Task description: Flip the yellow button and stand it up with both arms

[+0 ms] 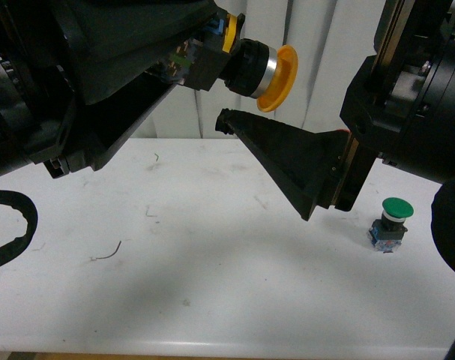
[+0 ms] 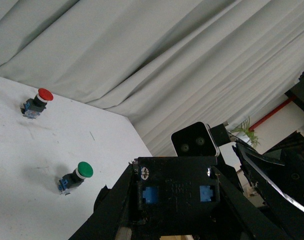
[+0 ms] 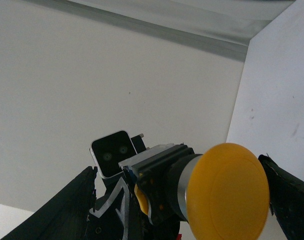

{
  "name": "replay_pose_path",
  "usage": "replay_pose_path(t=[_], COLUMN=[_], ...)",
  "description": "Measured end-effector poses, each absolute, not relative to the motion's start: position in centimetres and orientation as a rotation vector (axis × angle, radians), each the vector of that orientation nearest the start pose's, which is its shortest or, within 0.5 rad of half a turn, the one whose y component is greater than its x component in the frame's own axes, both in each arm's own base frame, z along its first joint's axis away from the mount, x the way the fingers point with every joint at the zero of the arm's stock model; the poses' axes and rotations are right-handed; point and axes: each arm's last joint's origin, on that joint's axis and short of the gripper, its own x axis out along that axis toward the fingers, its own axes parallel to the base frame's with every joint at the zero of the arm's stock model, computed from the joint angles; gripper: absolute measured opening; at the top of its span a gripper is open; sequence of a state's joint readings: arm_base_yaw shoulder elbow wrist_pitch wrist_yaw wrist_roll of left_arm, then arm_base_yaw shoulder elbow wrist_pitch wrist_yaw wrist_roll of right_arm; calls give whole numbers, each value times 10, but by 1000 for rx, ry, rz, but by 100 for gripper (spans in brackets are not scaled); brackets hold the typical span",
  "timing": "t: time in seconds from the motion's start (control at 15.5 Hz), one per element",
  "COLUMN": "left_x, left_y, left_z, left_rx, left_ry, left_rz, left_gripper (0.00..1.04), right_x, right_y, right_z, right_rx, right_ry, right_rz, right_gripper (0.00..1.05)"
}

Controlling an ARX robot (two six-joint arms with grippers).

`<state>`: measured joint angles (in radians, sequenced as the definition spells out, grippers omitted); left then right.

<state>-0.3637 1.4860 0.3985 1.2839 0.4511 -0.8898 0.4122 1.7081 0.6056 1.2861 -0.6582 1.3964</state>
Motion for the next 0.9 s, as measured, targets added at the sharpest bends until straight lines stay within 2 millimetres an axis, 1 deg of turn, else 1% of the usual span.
replay_pose_path(t=[0.19,0.26,0.32,0.39,0.45,0.58,0.77,0.84,0.9], left_x=[236,236,236,236,236,236,236,236,237], left_y=[-103,-103,-103,-103,-103,-102,-102,-102,-101], left_z=[195,194,194,195,195,195,195,195,194], left_rx=[-827,-827,-828,-827,-830,-864,-898,-903,-898], left_ry=[178,180,180,176,177,191,208,210,213], left_rz=[-846,-845,-844,-847,-846,-844,-843,-842,-842], left_gripper=[36,36,36,36,36,36,36,36,44], right_x=[277,277,277,278,279,279,281,281,282], right_y=[140,140,141,141,141,141,139,137,137], right_z=[190,190,191,189,188,190,190,190,190], right_rx=[1225,1225,1225,1229,1238,1273,1305,1306,1303], right_ry=[579,580,579,584,590,603,614,610,609], right_rz=[1012,1012,1013,1004,997,997,988,983,984], right_gripper=[98,94,83,69,57,44,37,36,36])
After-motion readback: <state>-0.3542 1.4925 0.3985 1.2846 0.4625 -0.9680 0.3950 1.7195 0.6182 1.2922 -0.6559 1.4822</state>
